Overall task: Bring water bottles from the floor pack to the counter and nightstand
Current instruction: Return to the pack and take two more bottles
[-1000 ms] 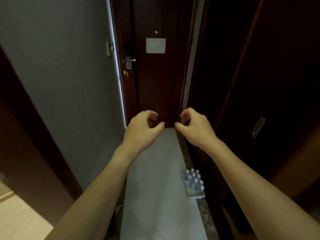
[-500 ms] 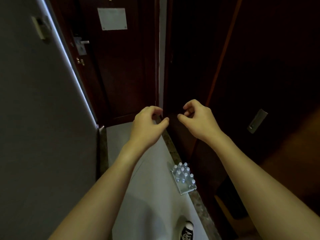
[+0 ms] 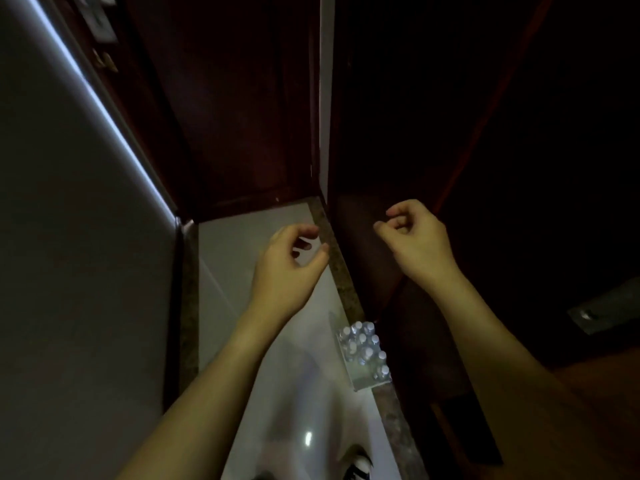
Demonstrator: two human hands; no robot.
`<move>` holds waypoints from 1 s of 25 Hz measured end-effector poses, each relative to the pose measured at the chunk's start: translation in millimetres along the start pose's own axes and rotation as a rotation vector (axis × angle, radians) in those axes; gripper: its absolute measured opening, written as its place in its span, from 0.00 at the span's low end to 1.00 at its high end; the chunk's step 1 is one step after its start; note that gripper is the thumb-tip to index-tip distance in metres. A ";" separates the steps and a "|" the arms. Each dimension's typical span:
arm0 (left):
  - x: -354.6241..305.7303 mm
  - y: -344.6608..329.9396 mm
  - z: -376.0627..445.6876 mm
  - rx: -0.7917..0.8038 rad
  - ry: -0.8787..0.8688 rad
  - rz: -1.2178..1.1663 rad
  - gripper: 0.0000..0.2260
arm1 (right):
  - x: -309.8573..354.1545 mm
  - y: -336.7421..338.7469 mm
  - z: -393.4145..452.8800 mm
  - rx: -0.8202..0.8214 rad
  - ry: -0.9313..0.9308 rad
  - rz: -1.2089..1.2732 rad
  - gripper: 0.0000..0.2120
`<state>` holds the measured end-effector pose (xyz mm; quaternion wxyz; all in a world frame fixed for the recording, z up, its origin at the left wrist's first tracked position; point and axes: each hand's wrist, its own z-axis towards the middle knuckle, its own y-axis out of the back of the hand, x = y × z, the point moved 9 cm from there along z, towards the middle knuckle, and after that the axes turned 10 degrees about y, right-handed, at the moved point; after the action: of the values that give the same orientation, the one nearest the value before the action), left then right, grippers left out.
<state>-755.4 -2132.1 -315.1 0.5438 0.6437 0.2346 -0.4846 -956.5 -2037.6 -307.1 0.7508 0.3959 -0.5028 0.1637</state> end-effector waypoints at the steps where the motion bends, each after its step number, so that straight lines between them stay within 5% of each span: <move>1: 27.9 -21.9 9.0 0.018 0.036 -0.014 0.12 | -33.5 -7.2 7.1 -0.007 -0.040 0.011 0.09; 5: 185.1 -152.6 38.7 0.128 0.081 0.009 0.12 | -223.9 -62.7 16.9 -0.070 -0.163 -0.002 0.10; 14: 672.8 -534.1 30.2 0.540 0.207 0.015 0.22 | -792.7 -282.3 -111.0 -0.085 -0.567 -0.189 0.24; 19: 780.9 -625.8 17.1 0.410 -0.013 0.066 0.23 | -868.8 -333.6 -129.2 -0.396 -0.297 -0.262 0.22; 25: 774.9 -627.2 27.0 0.275 -0.117 0.095 0.20 | -884.0 -345.3 -142.1 -0.522 -0.201 -0.037 0.22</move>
<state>-959.9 -2144.4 -1291.1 0.4855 0.6933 0.1033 -0.5225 -1035.0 -2013.6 -1263.3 0.7767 0.2124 -0.5925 -0.0253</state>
